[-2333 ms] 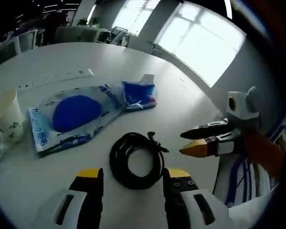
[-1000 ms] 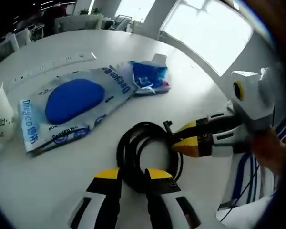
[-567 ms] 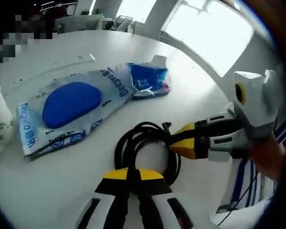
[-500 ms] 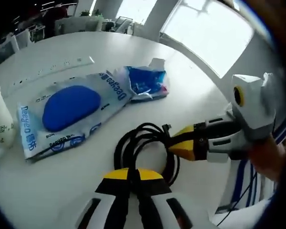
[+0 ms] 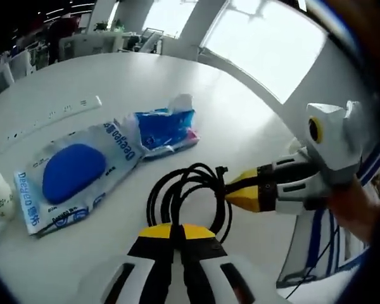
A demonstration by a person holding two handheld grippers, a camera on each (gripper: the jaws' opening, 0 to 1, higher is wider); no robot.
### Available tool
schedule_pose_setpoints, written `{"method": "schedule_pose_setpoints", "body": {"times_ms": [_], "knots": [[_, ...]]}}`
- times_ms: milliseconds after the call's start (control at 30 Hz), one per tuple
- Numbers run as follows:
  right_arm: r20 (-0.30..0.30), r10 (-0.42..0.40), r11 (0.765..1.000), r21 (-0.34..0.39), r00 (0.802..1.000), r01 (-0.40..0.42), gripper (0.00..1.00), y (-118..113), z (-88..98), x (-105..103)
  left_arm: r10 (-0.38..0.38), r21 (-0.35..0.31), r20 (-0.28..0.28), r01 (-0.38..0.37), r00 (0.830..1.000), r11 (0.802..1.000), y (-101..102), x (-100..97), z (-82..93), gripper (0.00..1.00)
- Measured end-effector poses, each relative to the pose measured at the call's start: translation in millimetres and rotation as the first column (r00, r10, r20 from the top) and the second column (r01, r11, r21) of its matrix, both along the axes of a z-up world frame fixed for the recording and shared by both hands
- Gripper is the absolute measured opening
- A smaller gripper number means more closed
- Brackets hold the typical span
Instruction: Arrange the tabletop items into an orderly group along one side of the table until the central work area is clear of visible clutter.
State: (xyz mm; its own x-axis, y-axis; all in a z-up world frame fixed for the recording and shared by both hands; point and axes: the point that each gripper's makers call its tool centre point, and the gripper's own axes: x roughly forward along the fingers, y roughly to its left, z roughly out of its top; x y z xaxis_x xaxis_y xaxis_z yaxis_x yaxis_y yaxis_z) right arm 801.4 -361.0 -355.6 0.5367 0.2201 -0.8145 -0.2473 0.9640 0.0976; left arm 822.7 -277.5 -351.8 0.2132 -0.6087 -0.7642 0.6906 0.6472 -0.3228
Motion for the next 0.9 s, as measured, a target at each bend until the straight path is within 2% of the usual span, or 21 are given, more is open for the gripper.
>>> {"method": "schedule_pose_setpoints", "body": {"times_ms": [67, 133, 233, 433, 467, 633, 833, 900], "knots": [[0.006, -0.008, 1.0, -0.012, 1.0, 0.008, 0.03, -8.4, 3.8, -0.4, -0.002, -0.007, -0.004, 0.002, 1.0, 1.0, -8.0, 0.9, 1.9, 0.01], [0.013, -0.02, 1.0, -0.01, 1.0, 0.02, 0.03, -15.6, -0.1, 2.2, -0.002, -0.016, 0.003, 0.002, 1.0, 1.0, -13.8, -0.1, 3.8, 0.01], [0.008, -0.025, 1.0, -0.008, 1.0, 0.025, 0.03, -19.3, -3.1, 2.9, -0.016, -0.014, -0.009, 0.016, 1.0, 1.0, -18.1, -4.8, 1.7, 0.01], [-0.004, -0.039, 0.999, -0.003, 0.999, 0.039, 0.03, -29.0, -3.0, -0.4, -0.04, 0.006, -0.012, 0.04, 0.999, 0.999, -28.2, -1.5, 1.5, 0.01], [-0.006, -0.039, 0.999, -0.006, 0.999, 0.039, 0.03, -32.2, -3.2, -0.4, -0.03, -0.009, -0.025, 0.029, 0.999, 1.0, -31.6, -2.5, 2.1, 0.01], [-0.031, -0.04, 0.999, -0.008, 0.999, 0.04, 0.03, -40.9, -8.0, -0.1, -0.051, 0.004, -0.039, 0.051, 0.998, 0.999, -43.0, -0.7, -6.0, 0.01], [-0.047, -0.038, 0.999, -0.014, 0.998, 0.037, 0.03, -53.7, -20.6, 10.3, -0.034, 0.008, -0.063, 0.035, 0.997, 0.999, -50.0, 10.6, -17.7, 0.01], [-0.054, -0.041, 0.999, -0.014, 0.998, 0.04, 0.03, -56.3, -23.4, 11.8, -0.044, 0.013, -0.052, 0.044, 0.998, 0.999, -53.1, 15.7, -23.1, 0.01]]}}
